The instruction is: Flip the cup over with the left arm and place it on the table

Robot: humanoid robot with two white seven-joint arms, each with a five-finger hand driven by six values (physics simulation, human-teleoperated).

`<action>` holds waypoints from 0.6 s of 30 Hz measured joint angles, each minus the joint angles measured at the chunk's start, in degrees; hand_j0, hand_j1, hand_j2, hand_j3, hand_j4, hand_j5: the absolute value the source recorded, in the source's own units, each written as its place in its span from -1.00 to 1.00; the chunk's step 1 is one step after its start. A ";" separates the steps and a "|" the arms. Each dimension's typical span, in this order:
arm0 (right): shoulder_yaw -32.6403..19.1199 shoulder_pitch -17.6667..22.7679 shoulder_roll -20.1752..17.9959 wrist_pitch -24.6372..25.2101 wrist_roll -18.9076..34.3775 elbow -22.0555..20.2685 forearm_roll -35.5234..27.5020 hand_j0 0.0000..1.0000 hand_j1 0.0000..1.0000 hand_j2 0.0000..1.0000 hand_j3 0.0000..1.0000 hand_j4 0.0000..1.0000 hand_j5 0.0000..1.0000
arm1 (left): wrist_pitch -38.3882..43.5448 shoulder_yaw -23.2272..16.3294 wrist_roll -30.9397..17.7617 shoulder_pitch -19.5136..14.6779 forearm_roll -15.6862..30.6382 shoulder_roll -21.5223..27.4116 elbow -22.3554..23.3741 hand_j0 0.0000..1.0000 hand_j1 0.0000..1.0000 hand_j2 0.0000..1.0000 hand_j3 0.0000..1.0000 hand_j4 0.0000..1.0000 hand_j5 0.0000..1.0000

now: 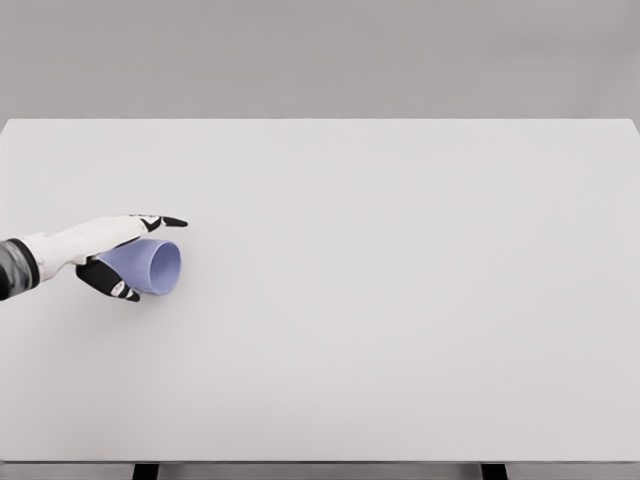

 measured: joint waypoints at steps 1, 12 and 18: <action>0.00 0.00 0.00 0.00 0.00 0.00 0.00 1.00 1.00 1.00 1.00 1.00 1.00 | 0.02 -0.13 0.01 0.00 -0.01 -0.07 0.02 1.00 1.00 1.00 1.00 1.00 1.00; 0.00 0.00 0.00 0.00 0.00 0.01 0.00 1.00 1.00 1.00 1.00 1.00 1.00 | 2.45 -1.54 -0.01 0.00 0.07 -0.32 0.01 0.56 0.56 0.56 0.56 0.56 0.56; 0.00 0.00 0.00 0.00 0.00 -0.01 0.00 1.00 1.00 1.00 1.00 1.00 1.00 | 2.51 -1.35 -0.03 -0.18 0.46 -0.27 -0.23 0.53 0.53 0.53 0.53 0.53 0.53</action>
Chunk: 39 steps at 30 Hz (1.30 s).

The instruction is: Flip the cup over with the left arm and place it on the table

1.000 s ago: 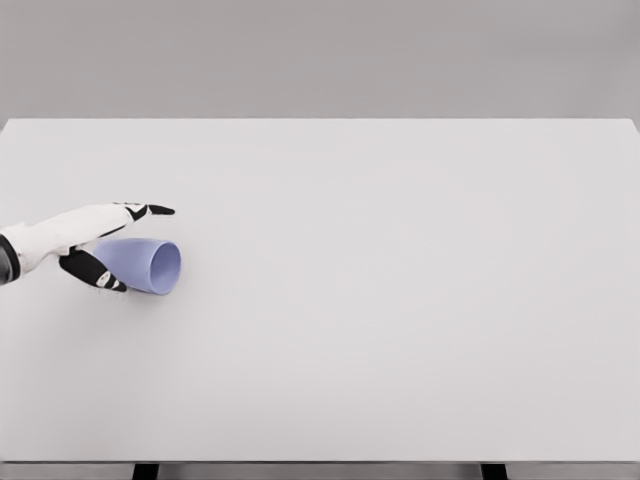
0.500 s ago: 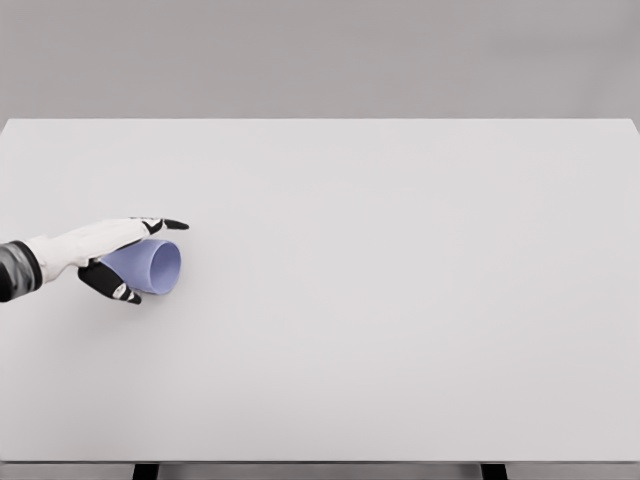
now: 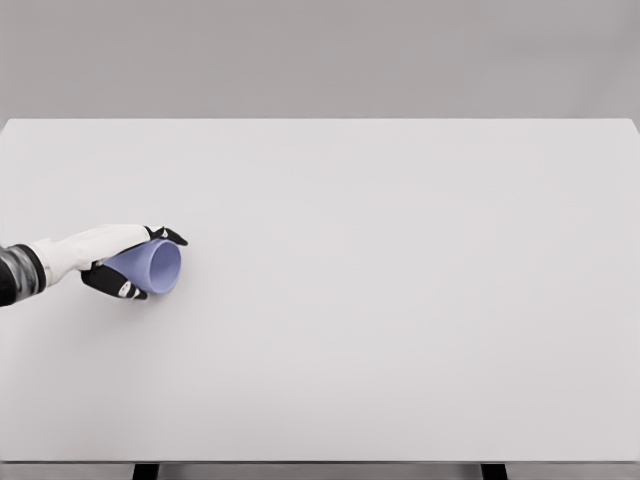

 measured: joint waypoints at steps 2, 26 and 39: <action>0.00 0.00 0.00 0.00 0.00 0.02 0.00 1.00 1.00 1.00 1.00 1.00 1.00 | 0.00 0.17 0.03 0.00 0.21 -0.03 -0.07 0.54 0.54 0.54 0.54 0.54 0.54; 0.00 0.00 0.00 0.00 0.00 0.00 0.00 1.00 1.00 1.00 1.00 1.00 1.00 | -0.88 10.11 0.41 1.93 19.88 -9.99 0.18 0.59 0.59 0.59 0.59 0.59 0.59; 0.00 0.00 0.00 0.00 0.00 0.01 0.00 1.00 1.00 1.00 1.00 1.00 1.00 | -0.92 18.15 0.41 6.77 23.33 -17.79 1.56 0.61 0.61 0.61 0.61 0.61 0.61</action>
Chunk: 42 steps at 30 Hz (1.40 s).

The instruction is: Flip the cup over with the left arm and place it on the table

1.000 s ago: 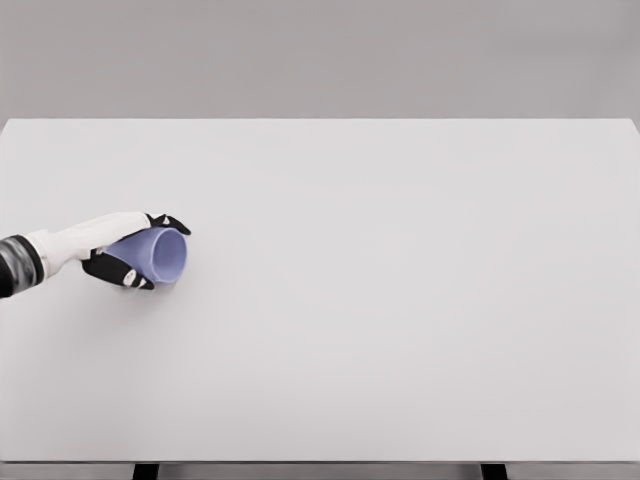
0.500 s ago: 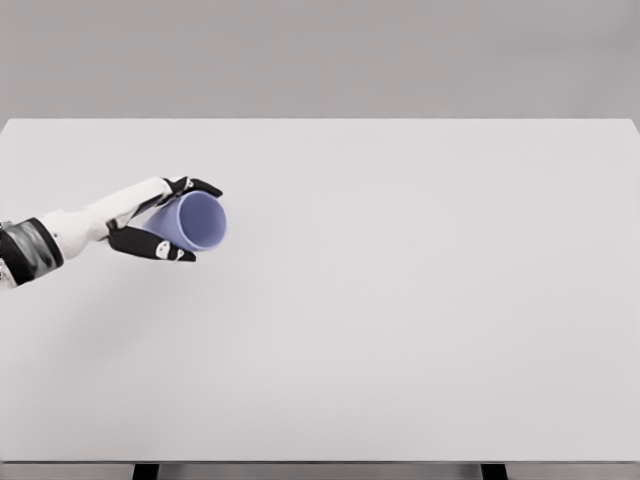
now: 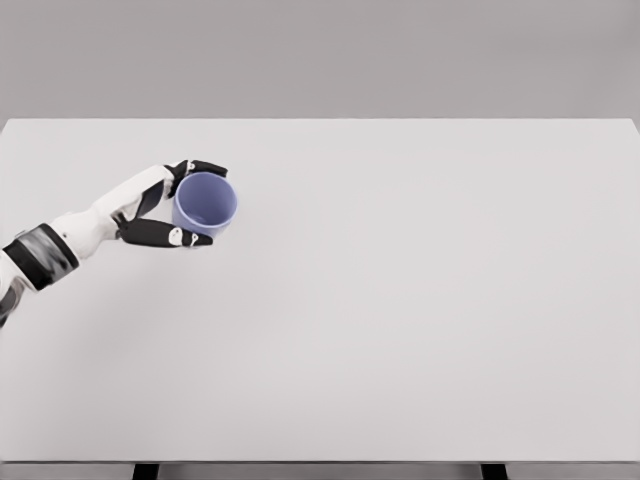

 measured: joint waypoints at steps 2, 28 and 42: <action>0.00 0.00 0.00 0.00 0.00 0.01 0.01 1.00 1.00 1.00 1.00 1.00 1.00 | 0.00 1.21 0.00 1.41 0.90 -0.82 0.03 0.62 0.62 0.62 0.62 0.62 0.62; 0.00 0.00 0.00 0.00 0.00 0.00 0.00 1.00 1.00 1.00 1.00 1.00 1.00 | -1.10 8.21 0.01 6.77 3.14 -10.94 4.61 0.67 0.67 0.67 0.67 0.67 0.67; 0.00 0.00 0.00 0.00 0.00 0.00 0.00 1.00 1.00 1.00 1.00 1.00 1.00 | -3.95 8.98 0.09 7.91 3.03 -12.04 5.77 1.00 1.00 1.00 1.00 1.00 1.00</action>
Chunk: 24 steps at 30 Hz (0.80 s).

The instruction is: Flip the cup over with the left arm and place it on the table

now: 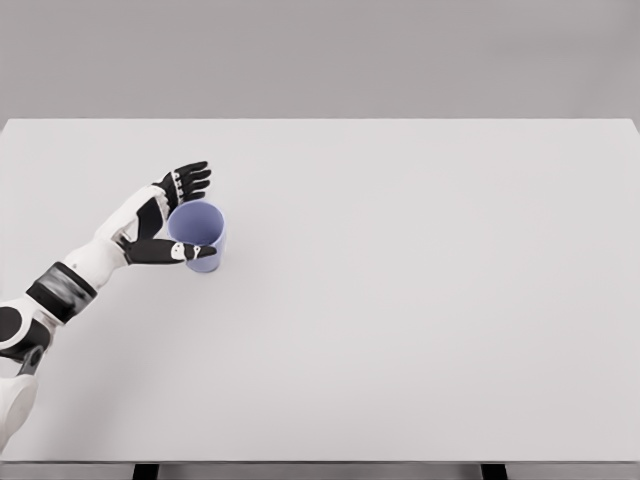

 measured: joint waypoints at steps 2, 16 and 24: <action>0.00 0.00 0.00 0.00 0.00 0.00 0.00 1.00 1.00 1.00 1.00 1.00 1.00 | -0.14 0.21 0.02 0.00 -0.14 0.11 0.01 1.00 1.00 1.00 1.00 1.00 1.00; 0.00 0.00 0.00 0.00 0.00 -0.01 0.00 1.00 1.00 1.00 1.00 1.00 1.00 | -0.28 0.86 0.13 -0.26 -1.04 0.45 -0.30 1.00 1.00 1.00 1.00 1.00 1.00; 0.00 0.00 0.00 0.00 0.00 -0.01 0.00 1.00 1.00 1.00 1.00 1.00 1.00 | -0.36 2.07 0.16 0.18 -1.19 1.25 -0.81 1.00 1.00 1.00 1.00 1.00 1.00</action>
